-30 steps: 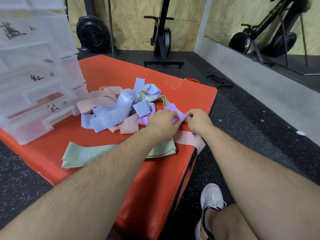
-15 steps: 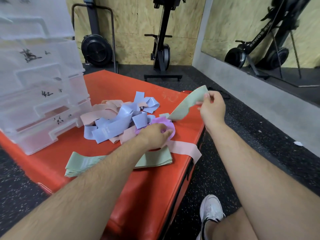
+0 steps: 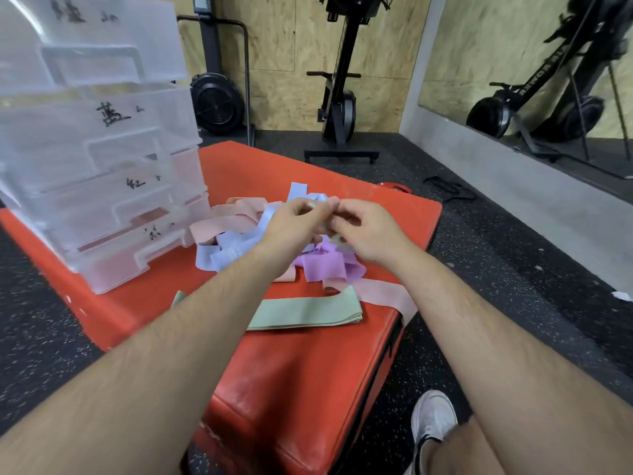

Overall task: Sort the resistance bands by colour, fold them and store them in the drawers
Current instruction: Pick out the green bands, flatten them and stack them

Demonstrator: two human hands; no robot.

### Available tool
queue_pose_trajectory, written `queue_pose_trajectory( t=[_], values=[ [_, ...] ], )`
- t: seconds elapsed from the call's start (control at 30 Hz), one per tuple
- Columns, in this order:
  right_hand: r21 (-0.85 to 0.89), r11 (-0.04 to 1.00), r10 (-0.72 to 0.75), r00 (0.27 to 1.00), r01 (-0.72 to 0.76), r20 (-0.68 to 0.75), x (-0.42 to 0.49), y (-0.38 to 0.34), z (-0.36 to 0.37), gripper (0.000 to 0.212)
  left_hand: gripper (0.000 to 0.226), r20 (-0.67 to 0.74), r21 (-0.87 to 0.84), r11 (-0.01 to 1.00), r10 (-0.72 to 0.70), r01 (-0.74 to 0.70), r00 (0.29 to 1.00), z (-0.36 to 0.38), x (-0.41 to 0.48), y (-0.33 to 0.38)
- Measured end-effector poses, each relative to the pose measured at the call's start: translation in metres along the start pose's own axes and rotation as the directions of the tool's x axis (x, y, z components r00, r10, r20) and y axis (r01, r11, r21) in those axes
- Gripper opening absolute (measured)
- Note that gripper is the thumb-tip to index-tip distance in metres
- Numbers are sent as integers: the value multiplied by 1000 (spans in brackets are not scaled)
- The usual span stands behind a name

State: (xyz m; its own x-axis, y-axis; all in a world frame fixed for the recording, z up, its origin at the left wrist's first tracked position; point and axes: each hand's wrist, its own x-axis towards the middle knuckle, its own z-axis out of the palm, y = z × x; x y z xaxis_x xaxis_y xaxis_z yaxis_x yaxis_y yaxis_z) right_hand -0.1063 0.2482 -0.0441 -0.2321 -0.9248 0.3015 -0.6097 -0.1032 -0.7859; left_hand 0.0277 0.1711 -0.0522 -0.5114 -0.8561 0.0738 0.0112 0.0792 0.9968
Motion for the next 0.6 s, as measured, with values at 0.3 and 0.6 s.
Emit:
queue_pose_trajectory(
  t=[0.3, 0.6],
  values=[
    [55, 998, -6, 1000, 5, 27, 8, -13, 42, 28, 26, -59, 330, 944, 27, -6, 998, -50, -21, -2],
    [-187, 981, -27, 990, 52, 137, 21, -14, 78, 11, 21, -81, 406, 906, 169, -122, 982, -90, -38, 4]
  ],
)
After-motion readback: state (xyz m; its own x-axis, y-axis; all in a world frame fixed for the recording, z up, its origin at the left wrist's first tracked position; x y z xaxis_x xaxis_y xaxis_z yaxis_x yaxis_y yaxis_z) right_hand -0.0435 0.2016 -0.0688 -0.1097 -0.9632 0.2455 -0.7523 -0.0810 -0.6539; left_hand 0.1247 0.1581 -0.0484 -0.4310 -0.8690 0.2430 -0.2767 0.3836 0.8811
